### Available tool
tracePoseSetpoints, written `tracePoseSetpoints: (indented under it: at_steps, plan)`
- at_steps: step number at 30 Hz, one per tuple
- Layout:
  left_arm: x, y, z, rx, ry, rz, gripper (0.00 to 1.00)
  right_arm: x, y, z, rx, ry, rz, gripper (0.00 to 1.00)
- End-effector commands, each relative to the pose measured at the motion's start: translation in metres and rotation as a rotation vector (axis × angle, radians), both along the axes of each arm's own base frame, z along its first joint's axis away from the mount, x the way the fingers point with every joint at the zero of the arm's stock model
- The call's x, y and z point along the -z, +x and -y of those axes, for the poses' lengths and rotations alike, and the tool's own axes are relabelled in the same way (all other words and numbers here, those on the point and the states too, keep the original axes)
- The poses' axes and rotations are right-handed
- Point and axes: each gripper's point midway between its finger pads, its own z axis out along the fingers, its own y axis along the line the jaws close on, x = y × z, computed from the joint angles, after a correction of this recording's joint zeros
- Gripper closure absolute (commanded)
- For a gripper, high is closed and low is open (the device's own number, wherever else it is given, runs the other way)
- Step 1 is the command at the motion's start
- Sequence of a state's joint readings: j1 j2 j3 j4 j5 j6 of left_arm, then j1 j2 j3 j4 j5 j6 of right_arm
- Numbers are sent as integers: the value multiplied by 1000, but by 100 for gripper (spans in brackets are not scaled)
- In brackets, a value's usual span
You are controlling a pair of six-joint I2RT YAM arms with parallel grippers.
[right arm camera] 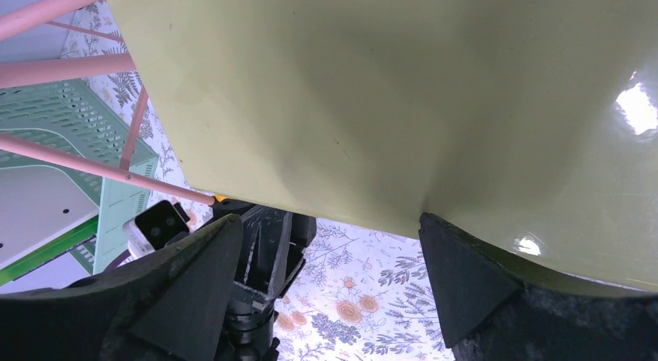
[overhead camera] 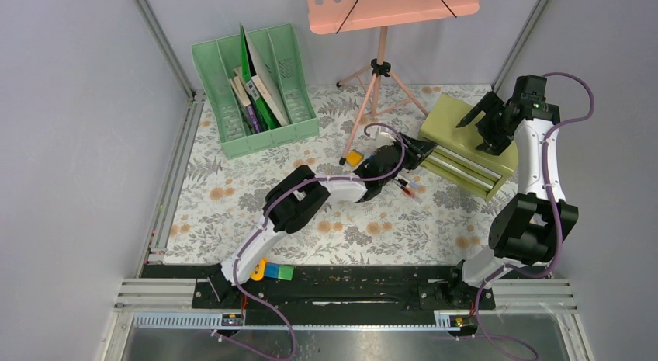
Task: Organize the desk
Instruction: Open the drawer in the storage box.
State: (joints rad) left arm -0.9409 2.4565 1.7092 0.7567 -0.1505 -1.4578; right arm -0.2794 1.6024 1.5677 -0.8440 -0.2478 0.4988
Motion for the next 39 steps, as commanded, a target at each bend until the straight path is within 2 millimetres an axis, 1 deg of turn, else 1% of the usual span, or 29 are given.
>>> tracePoseSetpoints:
  at_steps: [1,3,7,12,14,16,21,24,28,31,32,33,34,36,39]
  plan:
    - [9,12,-3,-43,14,-16,64,2,-5,-3,-6,-4,-12,8]
    - [12,10,-5,-45,14,-18,65,2,-4,-3,-7,-3,-11,8]
    - [16,13,-9,-62,16,-26,60,2,-4,-3,-9,-2,-10,8]
    - [7,19,-7,-65,-8,-12,54,3,-4,-2,-8,-5,-13,9]
    - [7,21,-6,-67,1,-14,52,4,-4,-3,-10,-1,-15,8]
    - [9,24,-4,-75,10,-22,51,4,-3,-3,-13,3,-16,8]
    - [-2,32,3,-73,-57,-8,53,3,-3,-3,-10,-2,-14,8]
    - [-9,33,5,-71,-64,12,57,4,-3,-3,-13,3,-16,8]
    - [-18,32,2,-79,-90,40,69,5,-2,-4,-15,6,-17,8]
    - [-22,34,7,-74,-93,56,76,4,-2,-4,-16,6,-16,8]
    - [-22,35,8,-74,-95,59,80,5,-2,-4,-17,8,-17,8]
    - [-22,36,8,-77,-98,62,88,4,-2,-4,-16,8,-15,9]
    - [-22,37,7,-83,-102,65,93,4,-2,-4,-18,8,-15,8]
    - [-22,38,5,-89,-105,66,100,3,-2,-4,-19,5,-14,9]
    - [-25,38,2,-90,-90,81,100,4,-2,-4,-18,4,-13,8]
